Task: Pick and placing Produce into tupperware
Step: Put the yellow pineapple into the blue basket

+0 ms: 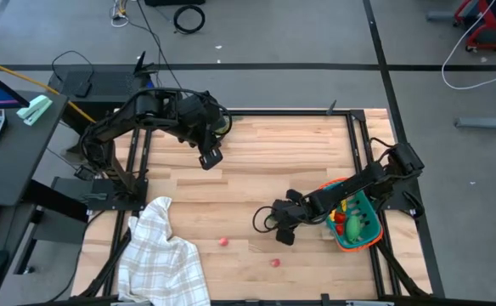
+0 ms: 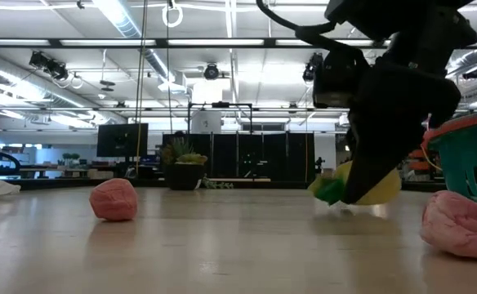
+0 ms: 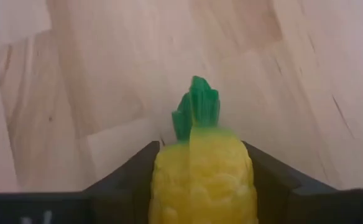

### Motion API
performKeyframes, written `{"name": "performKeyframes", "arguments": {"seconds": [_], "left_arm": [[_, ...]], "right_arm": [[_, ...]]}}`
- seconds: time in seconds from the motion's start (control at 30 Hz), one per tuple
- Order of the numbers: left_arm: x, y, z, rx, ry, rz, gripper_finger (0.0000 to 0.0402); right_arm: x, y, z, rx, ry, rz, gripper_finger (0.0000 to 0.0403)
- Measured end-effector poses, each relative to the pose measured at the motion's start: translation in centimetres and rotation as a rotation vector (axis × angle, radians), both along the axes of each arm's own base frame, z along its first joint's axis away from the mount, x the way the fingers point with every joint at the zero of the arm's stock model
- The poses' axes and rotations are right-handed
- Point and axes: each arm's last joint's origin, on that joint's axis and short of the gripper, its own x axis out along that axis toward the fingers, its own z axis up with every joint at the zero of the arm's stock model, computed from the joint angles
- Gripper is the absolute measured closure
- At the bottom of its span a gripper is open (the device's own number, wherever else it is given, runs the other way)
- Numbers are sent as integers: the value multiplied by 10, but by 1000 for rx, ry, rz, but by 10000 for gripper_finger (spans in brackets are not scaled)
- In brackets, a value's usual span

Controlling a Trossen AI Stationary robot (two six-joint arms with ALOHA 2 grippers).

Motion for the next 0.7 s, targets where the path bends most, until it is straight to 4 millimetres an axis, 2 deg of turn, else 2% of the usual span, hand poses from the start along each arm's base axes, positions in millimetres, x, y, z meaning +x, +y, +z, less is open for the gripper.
{"name": "performKeyframes", "arguments": {"seconds": [0.13,0.27,0.47,0.57,0.7], "left_arm": [[0,0,0,1,-1,-1,387],[1,0,0,1,-7,-1,381],[2,0,1,3,-26,-1,378],[2,0,1,4,-26,-1,383],[2,0,1,1,-25,2,385]], "right_arm": [[-2,-1,8,58,-12,-91,217],[-2,0,29,139,-81,-180,217],[-3,-3,90,170,-280,-223,209],[-16,-10,123,93,-310,-277,211],[-47,-24,158,16,-238,-396,213]]}}
